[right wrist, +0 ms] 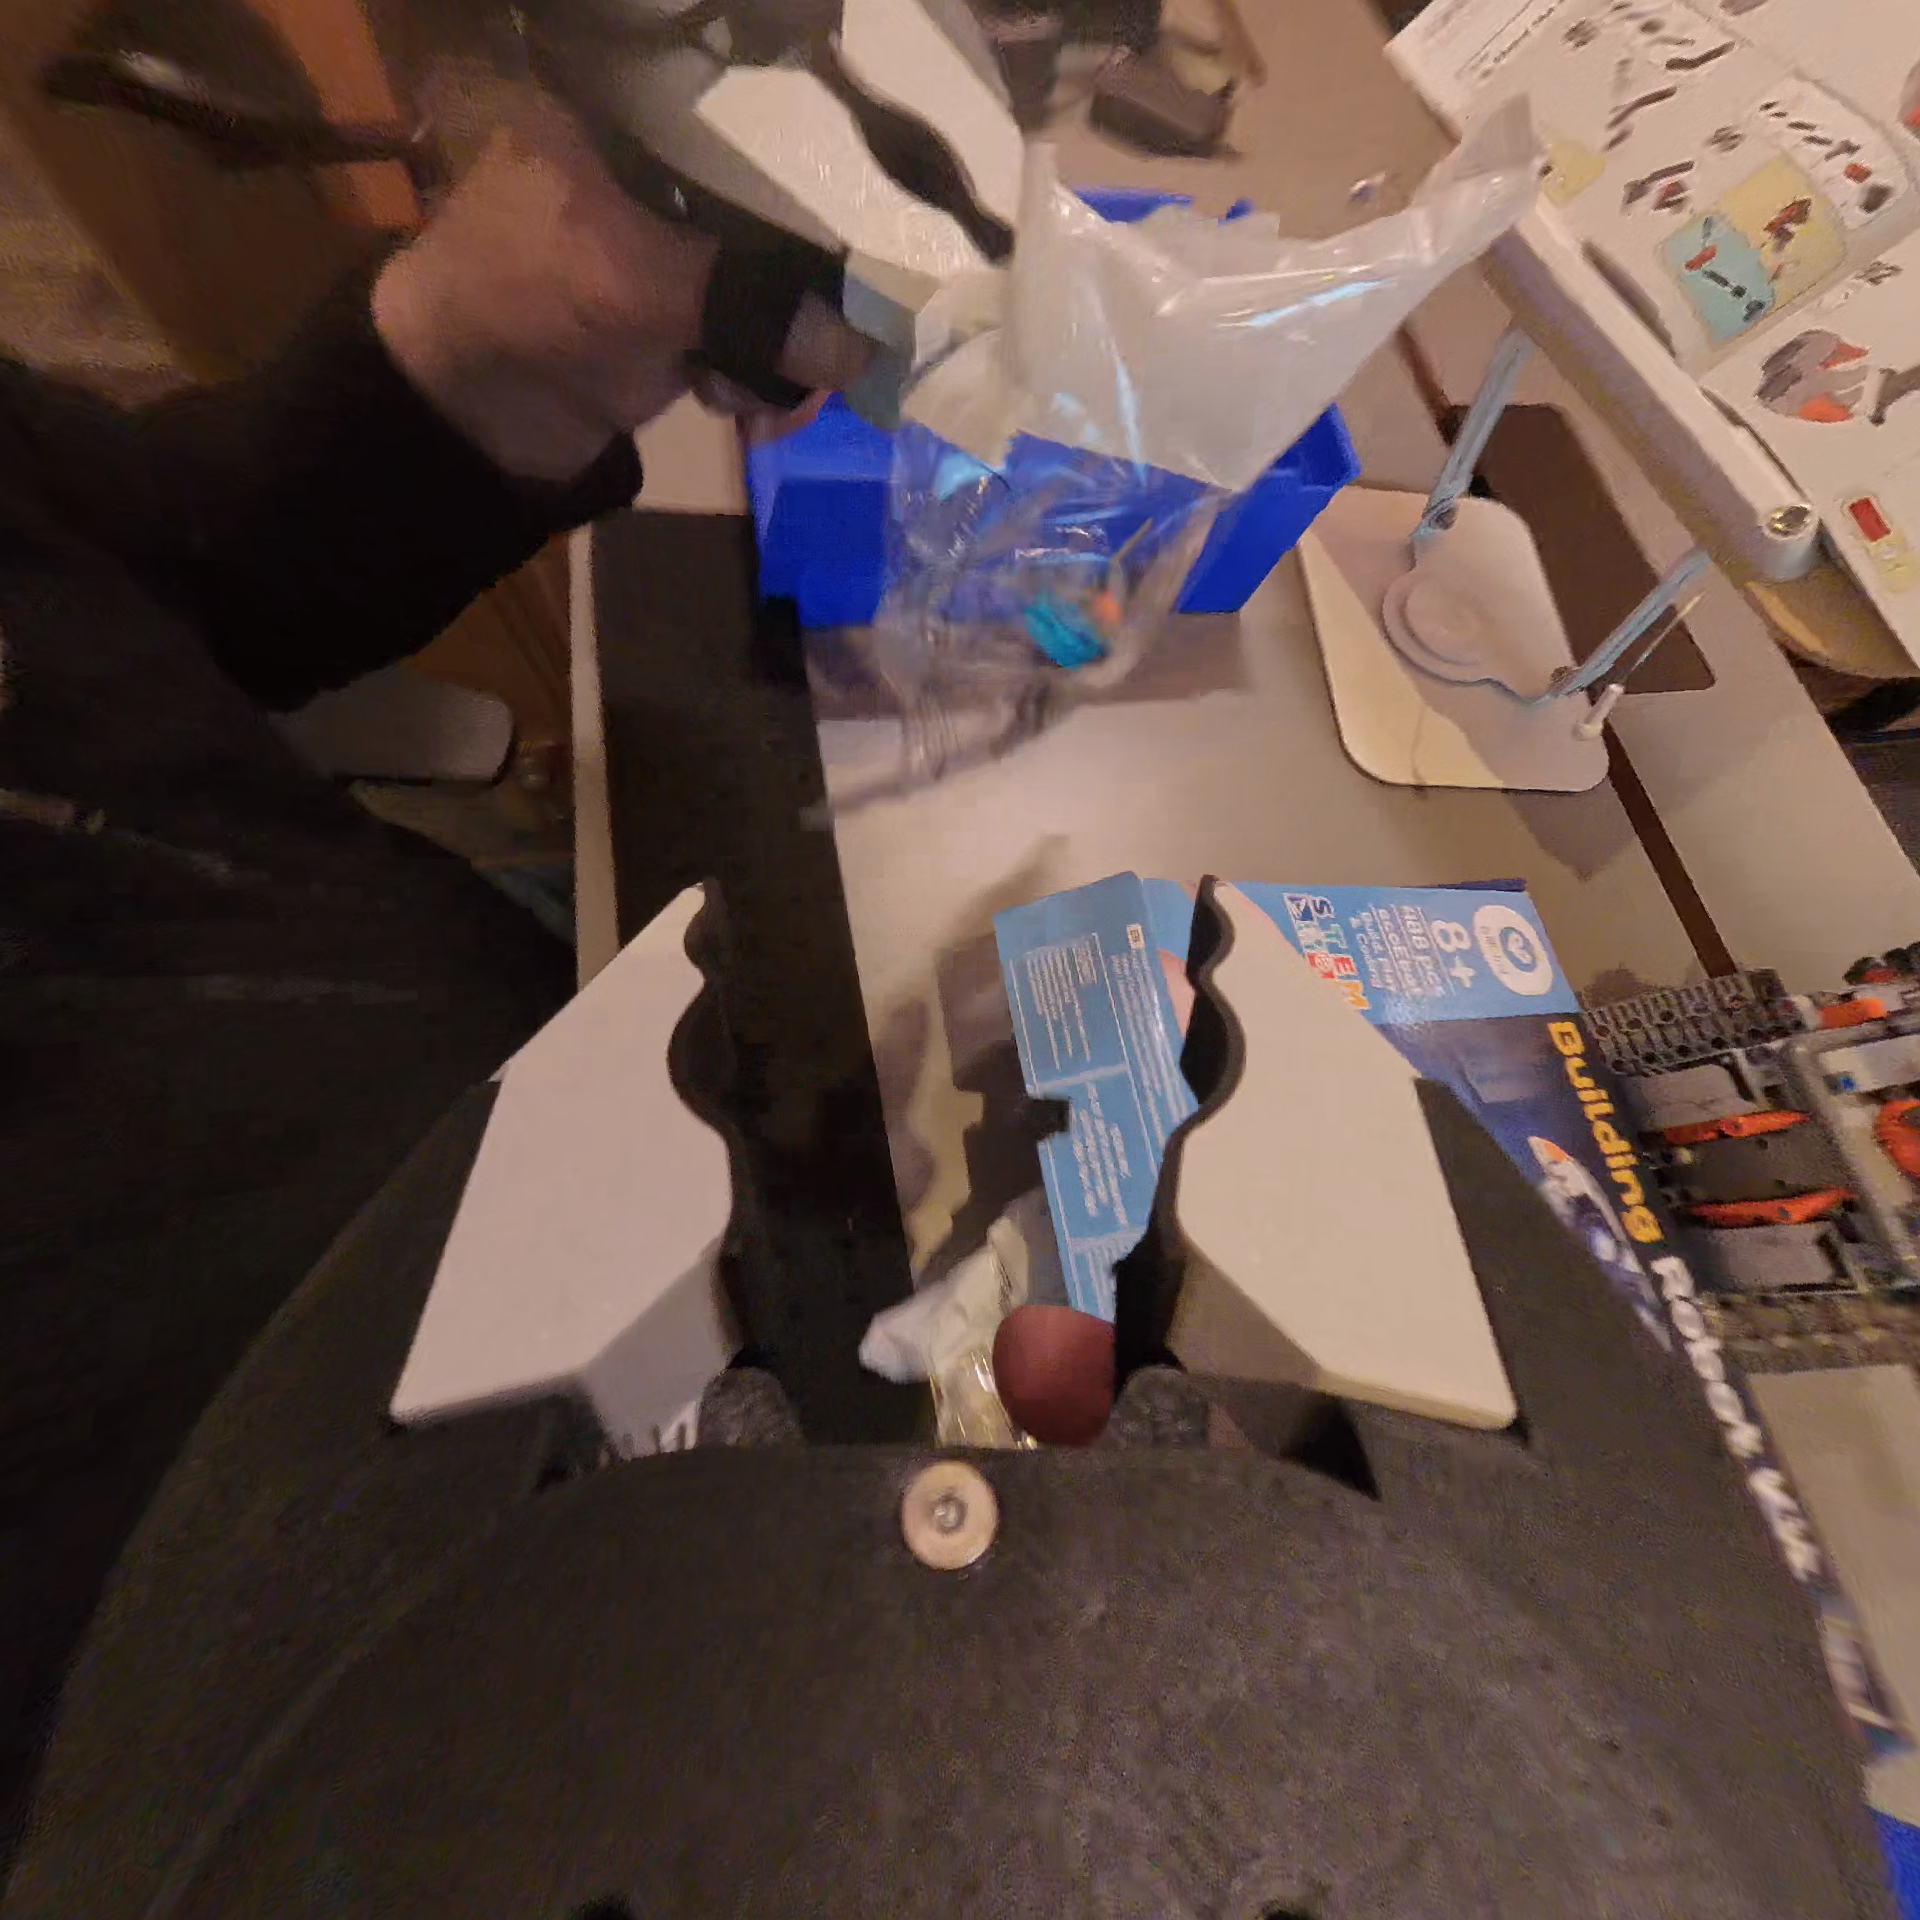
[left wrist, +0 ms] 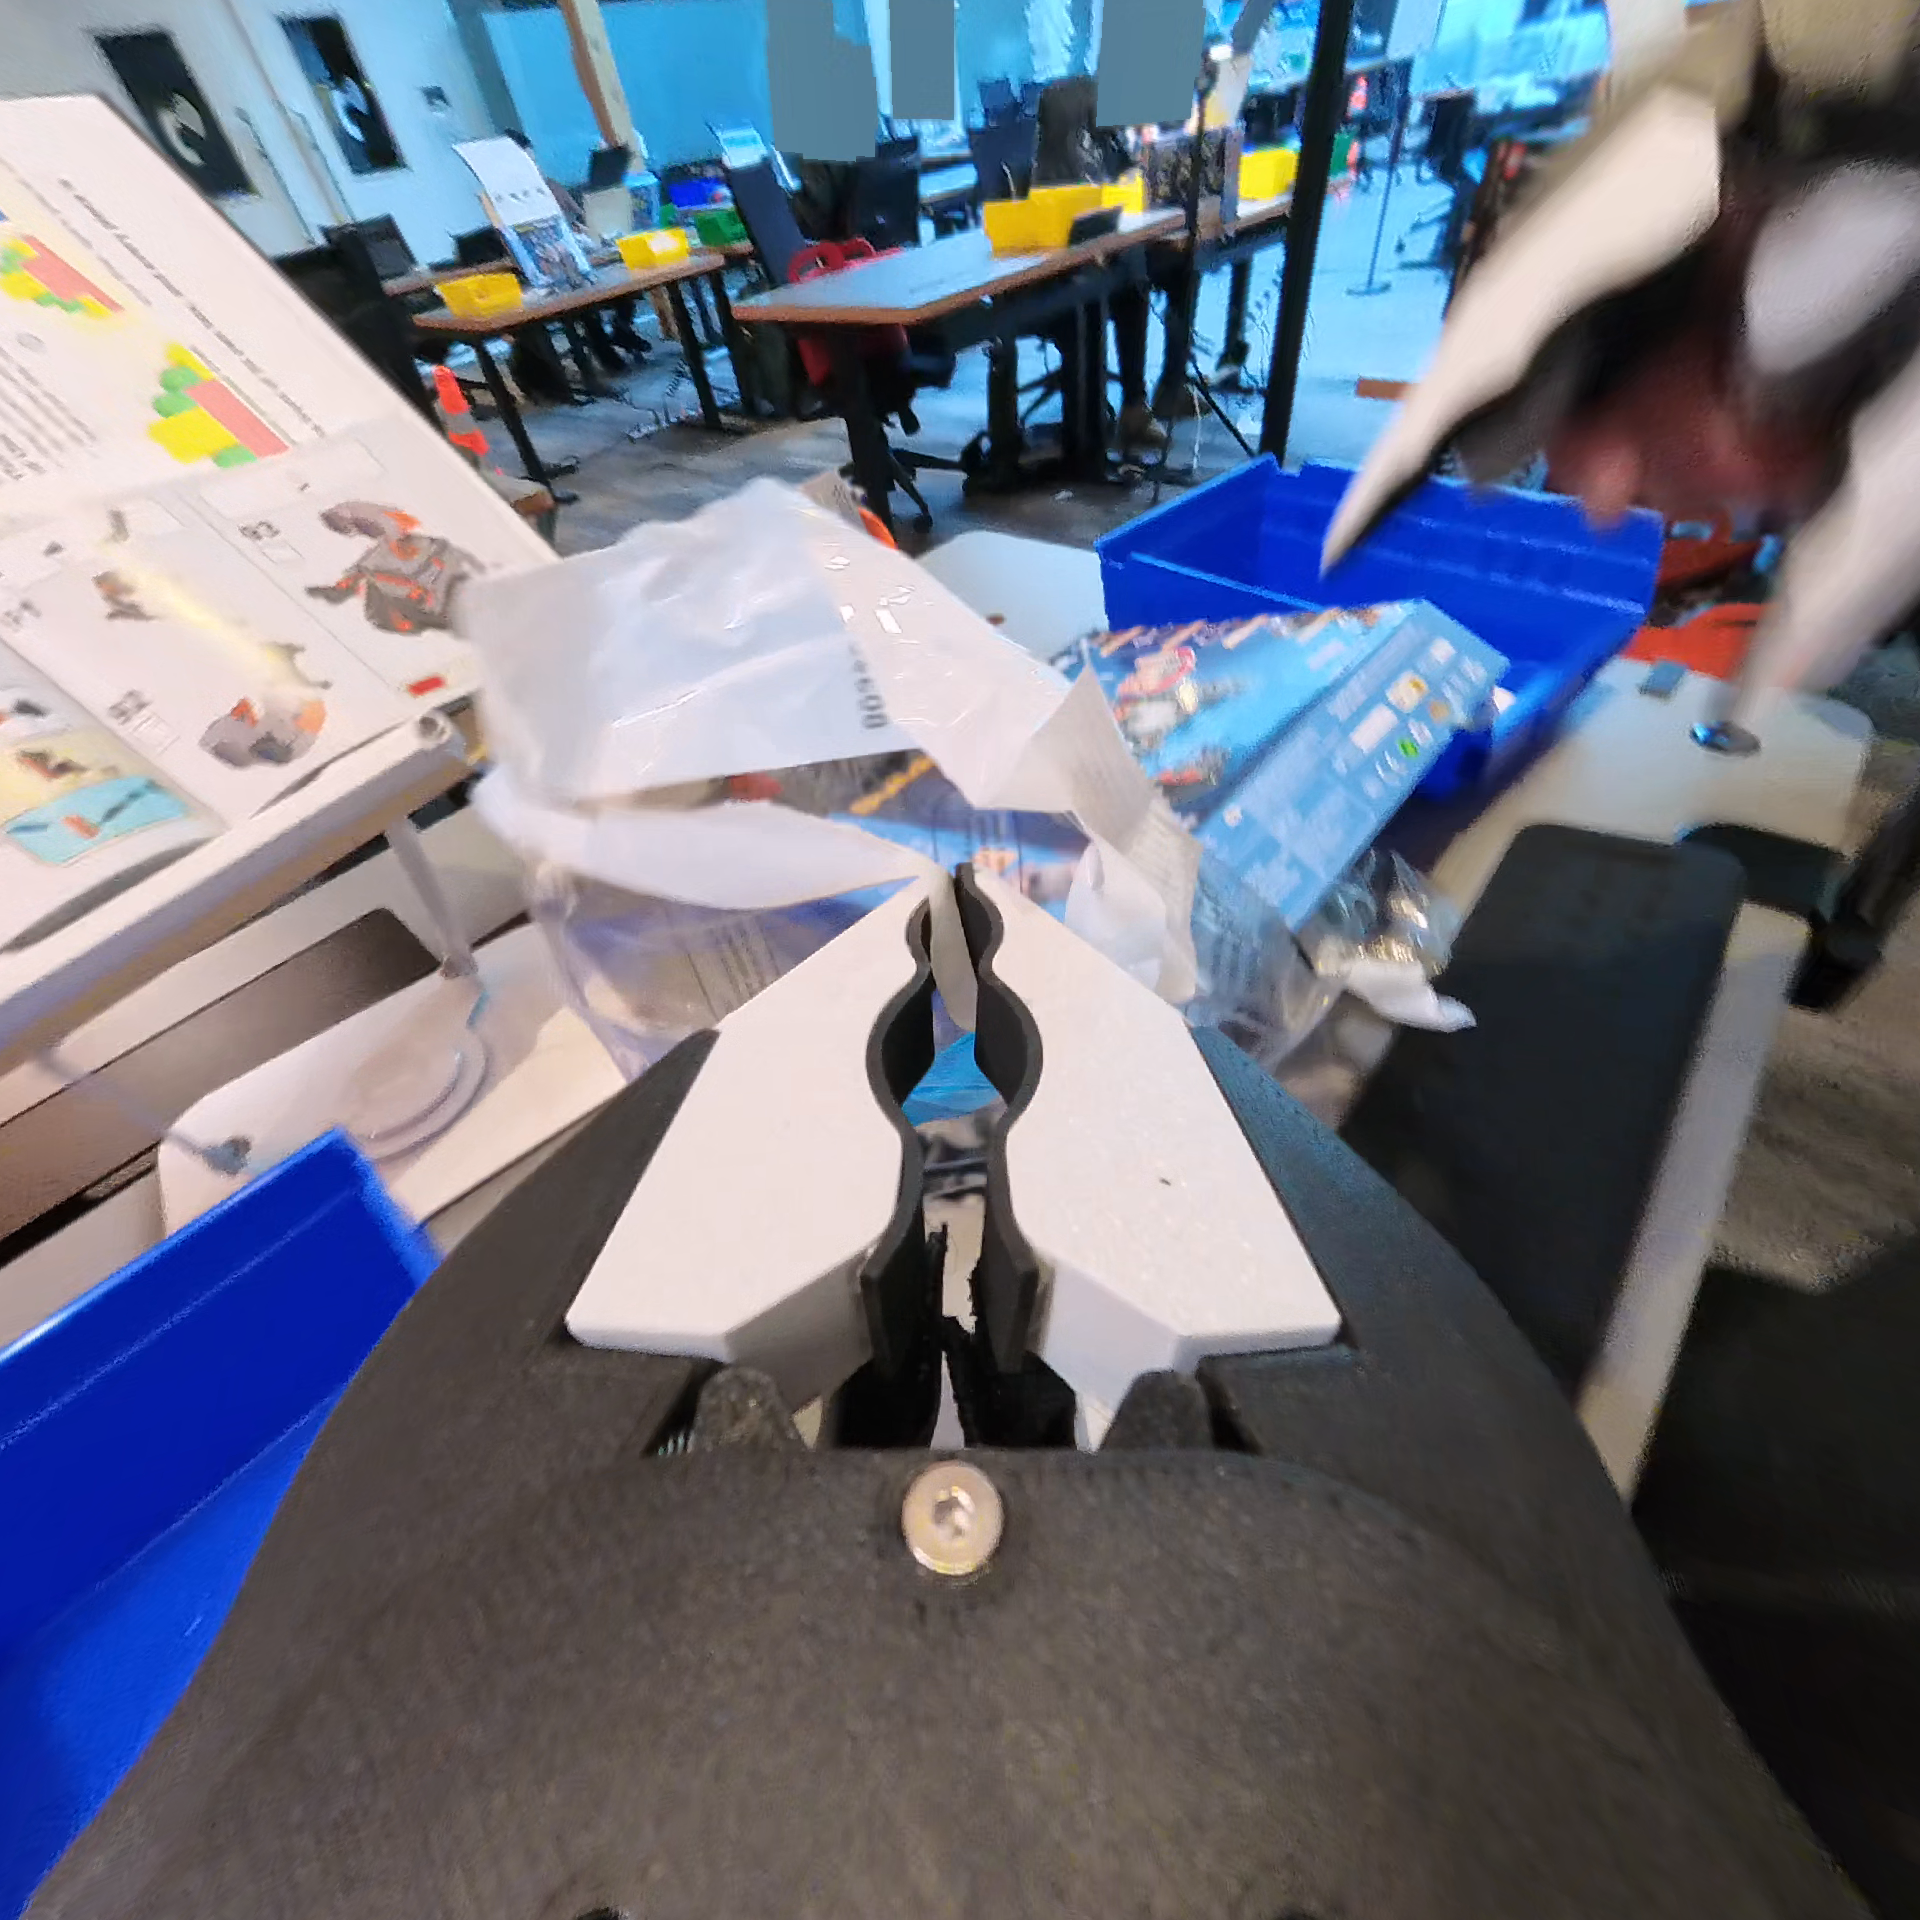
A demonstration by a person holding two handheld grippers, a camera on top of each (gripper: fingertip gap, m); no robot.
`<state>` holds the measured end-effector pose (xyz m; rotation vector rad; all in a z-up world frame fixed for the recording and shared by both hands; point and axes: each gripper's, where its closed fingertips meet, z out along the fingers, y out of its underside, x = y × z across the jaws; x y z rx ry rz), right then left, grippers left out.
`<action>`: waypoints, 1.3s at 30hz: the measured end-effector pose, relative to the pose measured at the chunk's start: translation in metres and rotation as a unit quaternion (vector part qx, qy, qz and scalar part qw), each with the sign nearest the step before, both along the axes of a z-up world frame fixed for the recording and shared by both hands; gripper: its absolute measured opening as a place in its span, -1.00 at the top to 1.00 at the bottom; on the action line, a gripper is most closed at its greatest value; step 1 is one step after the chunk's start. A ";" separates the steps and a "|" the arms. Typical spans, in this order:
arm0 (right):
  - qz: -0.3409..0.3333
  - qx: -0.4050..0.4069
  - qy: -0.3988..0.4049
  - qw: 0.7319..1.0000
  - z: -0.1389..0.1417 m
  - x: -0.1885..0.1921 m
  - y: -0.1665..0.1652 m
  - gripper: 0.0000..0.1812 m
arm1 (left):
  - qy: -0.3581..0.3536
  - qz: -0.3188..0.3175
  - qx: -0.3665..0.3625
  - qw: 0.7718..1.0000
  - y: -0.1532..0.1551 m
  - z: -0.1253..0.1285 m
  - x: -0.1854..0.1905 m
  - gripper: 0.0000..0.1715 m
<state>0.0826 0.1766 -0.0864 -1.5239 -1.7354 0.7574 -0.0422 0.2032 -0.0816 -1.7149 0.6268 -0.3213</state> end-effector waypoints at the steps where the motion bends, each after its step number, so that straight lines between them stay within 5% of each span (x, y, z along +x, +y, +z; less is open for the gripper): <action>1: -0.018 -0.007 0.025 1.000 -0.006 -0.008 -0.001 0.05 | -0.002 0.005 0.004 1.000 0.008 0.001 0.007 1.00; 4: -0.052 -0.026 0.078 0.995 -0.024 -0.036 -0.005 -0.07 | 0.001 0.017 0.015 1.000 0.029 0.003 0.028 1.00; 7: -0.142 0.061 0.089 0.984 -0.034 -0.049 0.030 0.08 | -0.013 -0.001 0.016 1.000 0.042 0.005 0.056 1.00; 10: -0.178 0.123 0.097 0.971 -0.033 -0.042 0.062 0.83 | -0.013 0.000 0.031 0.999 0.049 0.011 0.071 1.00; 12: -0.147 0.108 0.131 0.974 -0.021 -0.039 0.061 1.00 | -0.028 -0.009 0.040 0.999 0.052 0.018 0.077 1.00; 20: -0.038 0.027 0.183 0.982 0.014 0.001 0.043 1.00 | -0.080 -0.129 0.081 0.985 0.029 0.054 0.108 0.78; 25: -0.003 -0.008 0.193 0.981 0.020 0.034 0.037 1.00 | -0.140 -0.160 0.109 0.971 0.006 0.081 0.087 0.50; 29: 0.059 -0.044 0.225 0.971 0.030 0.057 0.018 1.00 | -0.142 -0.141 0.070 0.977 0.012 0.061 0.063 0.16; 34: 0.130 -0.072 0.211 0.966 0.020 0.071 -0.005 1.00 | -0.231 -0.277 -0.055 0.931 0.006 0.034 0.091 0.05; 37: 0.126 -0.083 0.211 0.966 0.015 0.072 -0.007 1.00 | -0.257 -0.389 -0.071 0.882 -0.024 0.031 0.111 0.52; 39: 0.111 -0.082 0.206 0.969 0.008 0.073 -0.008 1.00 | -0.248 -0.397 -0.056 0.882 -0.032 0.027 0.115 0.93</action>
